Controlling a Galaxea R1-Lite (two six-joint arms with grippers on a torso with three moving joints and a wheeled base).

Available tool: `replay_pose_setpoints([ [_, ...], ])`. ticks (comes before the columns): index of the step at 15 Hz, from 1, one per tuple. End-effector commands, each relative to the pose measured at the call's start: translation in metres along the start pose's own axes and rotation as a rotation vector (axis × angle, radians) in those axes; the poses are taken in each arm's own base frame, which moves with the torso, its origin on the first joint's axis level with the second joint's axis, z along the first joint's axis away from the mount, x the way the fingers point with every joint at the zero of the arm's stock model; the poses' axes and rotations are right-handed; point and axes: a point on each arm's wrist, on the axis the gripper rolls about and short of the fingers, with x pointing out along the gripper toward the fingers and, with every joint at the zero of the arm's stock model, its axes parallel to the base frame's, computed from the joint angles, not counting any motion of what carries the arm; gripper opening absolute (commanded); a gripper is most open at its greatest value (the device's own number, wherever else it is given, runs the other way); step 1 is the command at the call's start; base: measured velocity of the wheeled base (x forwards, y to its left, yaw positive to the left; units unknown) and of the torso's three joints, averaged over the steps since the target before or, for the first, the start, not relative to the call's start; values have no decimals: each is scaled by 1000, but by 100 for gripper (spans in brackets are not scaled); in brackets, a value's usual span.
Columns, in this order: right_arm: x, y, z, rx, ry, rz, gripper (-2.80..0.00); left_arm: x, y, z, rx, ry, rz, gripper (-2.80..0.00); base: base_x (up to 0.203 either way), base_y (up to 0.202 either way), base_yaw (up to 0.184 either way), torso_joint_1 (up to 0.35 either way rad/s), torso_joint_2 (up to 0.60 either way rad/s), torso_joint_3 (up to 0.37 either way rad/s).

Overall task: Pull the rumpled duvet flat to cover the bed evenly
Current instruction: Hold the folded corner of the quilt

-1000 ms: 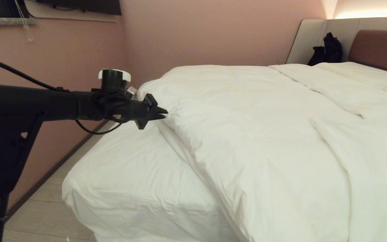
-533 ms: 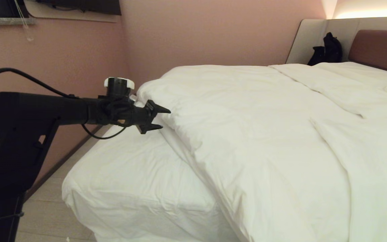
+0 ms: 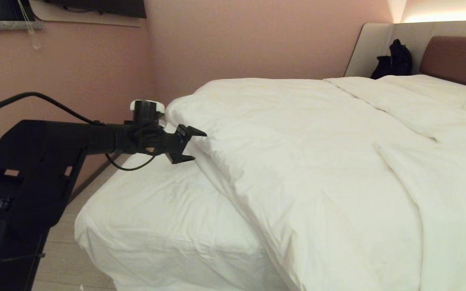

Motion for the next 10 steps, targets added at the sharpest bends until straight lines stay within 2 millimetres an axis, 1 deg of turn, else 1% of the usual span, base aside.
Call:
replay_pose_setpoints([
  [1,0,0,0,0,1,2,-280,7,7,0,-11,10,8,0,0,0,0,0,0,0],
  [5,0,0,0,0,1,2,-280,15,9,3,-19,-14,-51,0,0,0,0,0,0,0],
  [9,0,0,0,0,1,2,-280,19,9,2,-4,-16,-73,0,0,0,0,0,0,0],
  [10,0,0,0,0,1,2,-280,24,10,-1,-3,-9,-75,0,0,0,0,0,0,0],
])
